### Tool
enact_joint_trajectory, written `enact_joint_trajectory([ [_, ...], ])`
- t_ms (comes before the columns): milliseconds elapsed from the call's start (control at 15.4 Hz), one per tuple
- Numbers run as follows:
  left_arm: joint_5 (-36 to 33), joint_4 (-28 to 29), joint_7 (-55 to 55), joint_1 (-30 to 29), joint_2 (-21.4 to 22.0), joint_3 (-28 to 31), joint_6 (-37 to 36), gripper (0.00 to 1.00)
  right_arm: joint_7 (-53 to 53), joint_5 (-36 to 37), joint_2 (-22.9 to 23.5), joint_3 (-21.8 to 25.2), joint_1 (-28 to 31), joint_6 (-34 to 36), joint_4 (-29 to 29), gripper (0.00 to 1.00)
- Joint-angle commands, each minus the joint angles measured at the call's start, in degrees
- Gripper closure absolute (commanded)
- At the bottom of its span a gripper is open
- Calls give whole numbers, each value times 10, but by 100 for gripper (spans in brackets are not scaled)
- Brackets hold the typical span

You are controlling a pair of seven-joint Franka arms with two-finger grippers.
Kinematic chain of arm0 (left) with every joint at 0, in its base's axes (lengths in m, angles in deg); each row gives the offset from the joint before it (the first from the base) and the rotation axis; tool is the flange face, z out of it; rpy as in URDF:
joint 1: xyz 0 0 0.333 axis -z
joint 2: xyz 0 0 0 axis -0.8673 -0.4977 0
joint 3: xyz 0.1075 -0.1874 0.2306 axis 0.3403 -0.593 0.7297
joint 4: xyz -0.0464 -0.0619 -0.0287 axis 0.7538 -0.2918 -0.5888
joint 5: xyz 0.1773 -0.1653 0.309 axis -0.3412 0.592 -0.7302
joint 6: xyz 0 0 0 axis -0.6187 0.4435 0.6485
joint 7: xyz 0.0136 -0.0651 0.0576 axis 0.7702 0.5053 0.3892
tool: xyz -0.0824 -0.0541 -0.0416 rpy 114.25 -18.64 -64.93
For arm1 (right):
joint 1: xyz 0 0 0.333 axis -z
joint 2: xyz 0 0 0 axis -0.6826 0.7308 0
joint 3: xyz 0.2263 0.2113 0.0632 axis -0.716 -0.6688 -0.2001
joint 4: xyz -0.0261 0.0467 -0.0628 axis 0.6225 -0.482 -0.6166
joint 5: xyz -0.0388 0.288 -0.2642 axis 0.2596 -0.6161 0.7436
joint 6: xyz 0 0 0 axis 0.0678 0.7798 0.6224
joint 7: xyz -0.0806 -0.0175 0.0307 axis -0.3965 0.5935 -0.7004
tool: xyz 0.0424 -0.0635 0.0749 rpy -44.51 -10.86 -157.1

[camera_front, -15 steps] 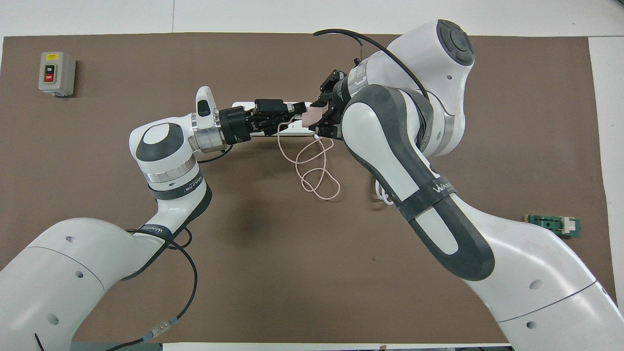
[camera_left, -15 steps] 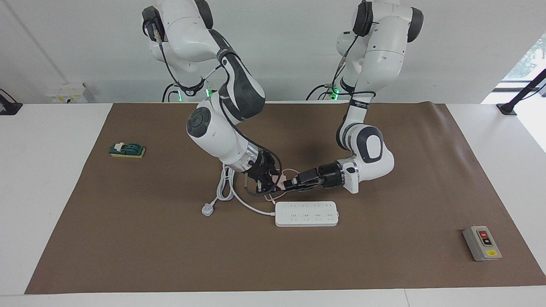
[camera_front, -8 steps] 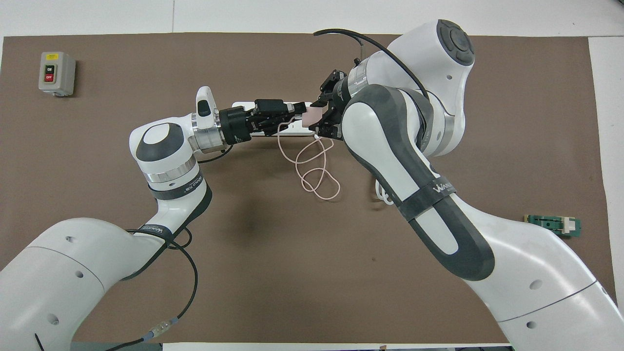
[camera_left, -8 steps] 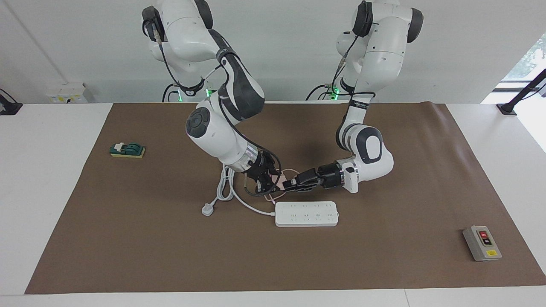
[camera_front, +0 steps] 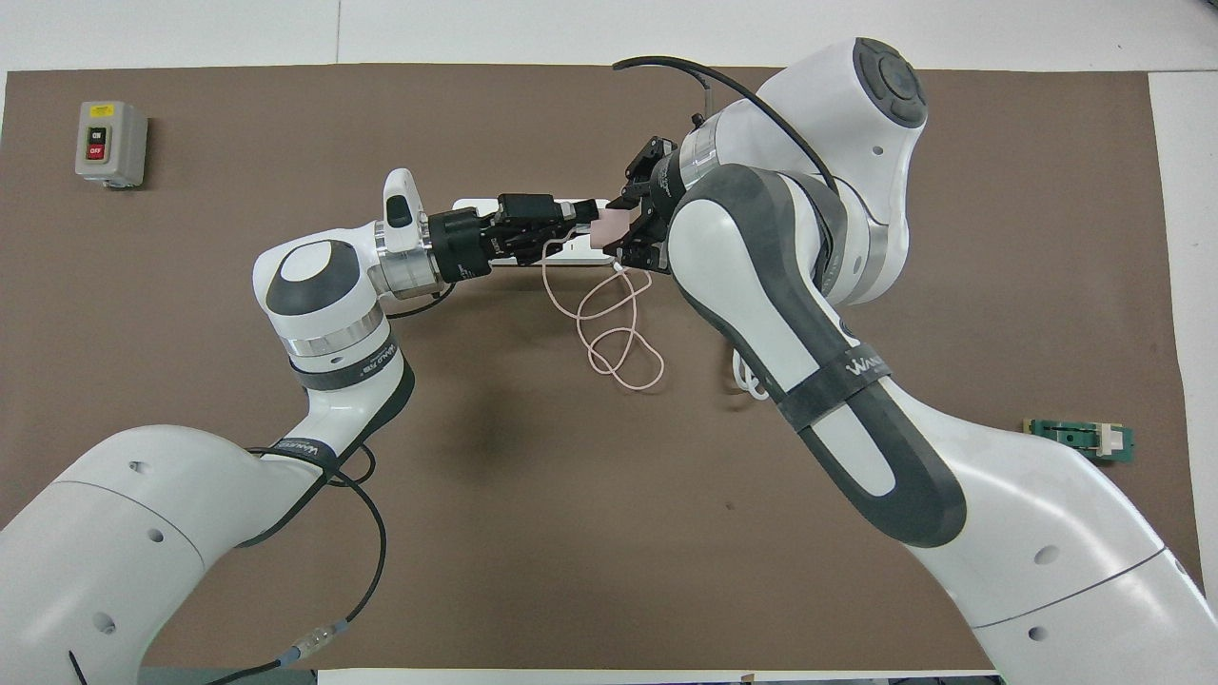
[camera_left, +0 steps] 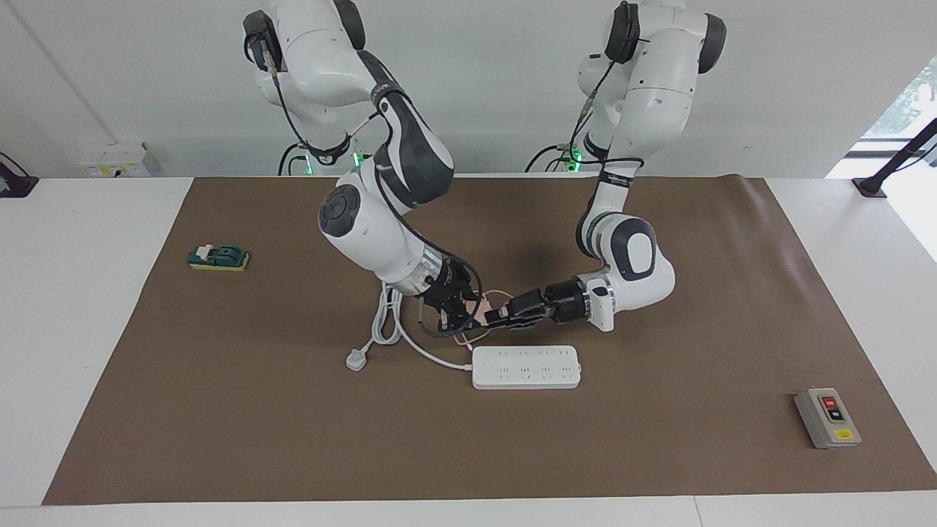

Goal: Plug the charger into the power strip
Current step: 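Push the charger into the socket while the left gripper holds the strip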

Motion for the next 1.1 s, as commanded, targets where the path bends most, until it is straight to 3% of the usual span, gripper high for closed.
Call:
enact_joint_trajectory([
  [0, 9, 3, -11, 11, 4, 4, -3, 100, 13, 5, 4, -2, 5, 3, 5, 100],
  [1037, 8, 5, -18, 11, 5, 4, -1, 100, 13, 4, 4, -2, 7, 0, 5, 100],
])
